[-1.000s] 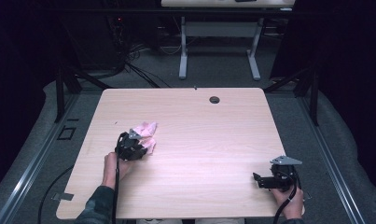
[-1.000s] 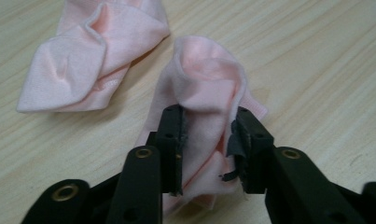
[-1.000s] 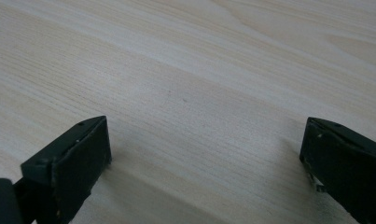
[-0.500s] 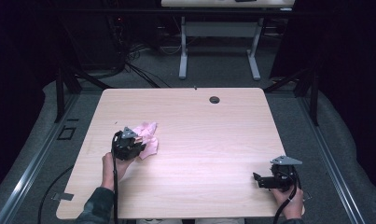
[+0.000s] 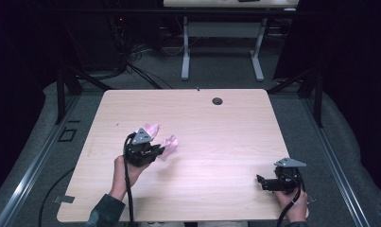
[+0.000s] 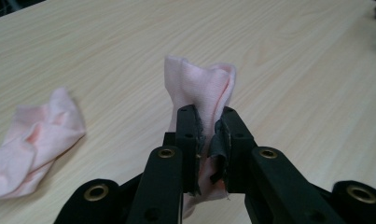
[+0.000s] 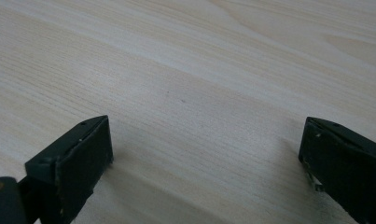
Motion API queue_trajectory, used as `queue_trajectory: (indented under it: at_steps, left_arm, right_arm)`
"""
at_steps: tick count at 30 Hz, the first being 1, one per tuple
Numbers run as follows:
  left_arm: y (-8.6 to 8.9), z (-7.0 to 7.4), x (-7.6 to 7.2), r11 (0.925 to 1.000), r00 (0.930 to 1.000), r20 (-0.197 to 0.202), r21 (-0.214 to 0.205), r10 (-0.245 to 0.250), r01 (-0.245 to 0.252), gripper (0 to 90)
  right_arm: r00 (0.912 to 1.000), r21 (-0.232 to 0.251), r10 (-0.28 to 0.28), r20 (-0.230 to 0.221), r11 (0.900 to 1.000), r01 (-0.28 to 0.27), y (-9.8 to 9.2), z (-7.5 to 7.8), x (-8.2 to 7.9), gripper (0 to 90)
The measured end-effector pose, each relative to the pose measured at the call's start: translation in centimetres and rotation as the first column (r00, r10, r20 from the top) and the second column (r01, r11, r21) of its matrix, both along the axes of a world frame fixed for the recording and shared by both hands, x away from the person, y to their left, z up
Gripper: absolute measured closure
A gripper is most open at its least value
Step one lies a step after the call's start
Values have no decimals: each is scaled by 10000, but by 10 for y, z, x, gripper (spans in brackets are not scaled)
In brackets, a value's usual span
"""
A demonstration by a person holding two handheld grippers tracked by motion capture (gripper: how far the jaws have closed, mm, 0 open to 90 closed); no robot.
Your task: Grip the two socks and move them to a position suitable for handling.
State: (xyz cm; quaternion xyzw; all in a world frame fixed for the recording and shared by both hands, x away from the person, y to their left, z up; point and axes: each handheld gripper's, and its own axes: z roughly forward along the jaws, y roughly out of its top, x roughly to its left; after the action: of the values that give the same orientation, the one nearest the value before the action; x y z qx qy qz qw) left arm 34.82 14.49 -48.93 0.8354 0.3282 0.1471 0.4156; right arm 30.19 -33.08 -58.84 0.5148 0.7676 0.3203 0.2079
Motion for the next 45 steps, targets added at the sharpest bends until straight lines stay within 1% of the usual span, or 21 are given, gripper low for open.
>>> queue_trajectory:
  at_steps: [5, 8, 12, 14, 15, 16, 17, 18, 19, 20, 22, 25, 28, 30, 33, 36, 37, 40, 41, 44, 45]
  left_arm:
    - [-26, 4, -15, 9952, 9962, -245, -547, -831, 817, 799]
    - [-43, 1, -24, 9872, 9891, -649, -977, -1325, 1258, 797]
    - [-67, -13, -35, 9759, 9702, -1584, -1481, -1834, 1603, 790]
    - [-73, -26, -35, 9818, 9681, -1911, -1297, -1621, 1388, 769]
    - [-74, -41, -31, 9899, 9670, -2220, -941, -1249, 1062, 718]
    - [-73, -48, -28, 9955, 9713, -2218, -590, -861, 748, 662]
    - [-71, -52, -25, 9965, 9702, -2308, -543, -740, 630, 595]
    - [-71, -52, -25, 9965, 9702, -2308, -543, -740, 630, 544]
    - [-66, -58, -22, 9996, 9743, -2241, -223, -229, 184, 544]
    - [-62, -60, -21, 9999, 9766, -2149, -58, 85, -99, 444]
    - [-54, -60, -21, 9992, 9785, -2034, -173, 331, -374, 339]
    - [-41, -49, -31, 9972, 9899, -1206, 193, 738, -720, 282]
    - [-40, -44, -40, 9970, 9940, -874, 457, 660, -622, 290]
    - [-47, -41, -51, 9968, 9983, -502, 755, 302, -263, 310]
    - [-61, -38, -64, 9935, 9990, -349, 1095, -281, 317, 400]
    - [-79, -41, -73, 9878, 9964, -268, 1311, -810, 838, 442]
    - [-85, -44, -73, 9833, 9937, -470, 1473, -1014, 1073, 466]
    - [-94, -52, -67, 9791, 9923, -754, 1709, -984, 1101, 550]
    - [-94, -52, -67, 9791, 9923, -754, 1709, -984, 1101, 567]
    - [-95, -57, -59, 9790, 9920, -921, 1767, -866, 1019, 605]
    - [-95, -59, -57, 9799, 9917, -1020, 1756, -780, 951, 646]
  right_arm:
    - [10000, 5, -7, 3, 10000, 7, 0, 0, 0, 23]
    - [10000, 6, 4, -7, 10000, -4, 0, 0, 0, 24]
    - [10000, 21, -5, -8, 10000, 5, 0, 0, 0, 26]
    - [10000, 22, -4, -3, 10000, 4, 0, 0, 0, 26]
    - [10000, 21, -2, -8, 10000, 2, 0, 0, 0, 26]
    - [10000, -31, -21, -16, 10000, 21, 0, 0, 0, 26]
    - [10000, -30, -21, -7, 10000, 21, 0, 0, 0, 26]
    - [10000, -30, -21, -7, 10000, 21, 0, 0, 0, 26]
    - [10000, 26, -7, -10, 10000, 8, 0, 0, 0, 26]
    - [10000, 9, -10, -2, 10000, 10, 0, 0, 0, 26]
    - [10000, -32, -30, -7, 10000, 30, 0, 0, 1, 26]
    - [9997, -57, -111, -240, 9999, 110, 2, 2, 1, 36]
    - [9995, -13, 27, -302, 10000, -27, 7, 5, -1, 56]
    - [9997, 68, 182, -148, 9998, -181, 17, 11, -6, 73]
    - [9979, 409, 637, -98, 9972, -633, 28, 20, -11, 119]
    - [9921, 805, 1256, -48, 9889, -1249, 47, 26, -14, 155]
    - [9888, 878, 1481, -164, 9854, -1461, 53, 28, -14, 173]
    - [9679, 1271, 2508, -167, 9607, -2468, 84, 33, -12, 281]
    - [9679, 1271, 2508, -167, 9607, -2468, 84, 33, -12, 281]
    - [9418, 1255, 3353, -240, 9356, -3299, 111, 35, -7, 375]
    - [9266, 1144, 3745, -334, 9225, -3687, 127, 35, 0, 427]
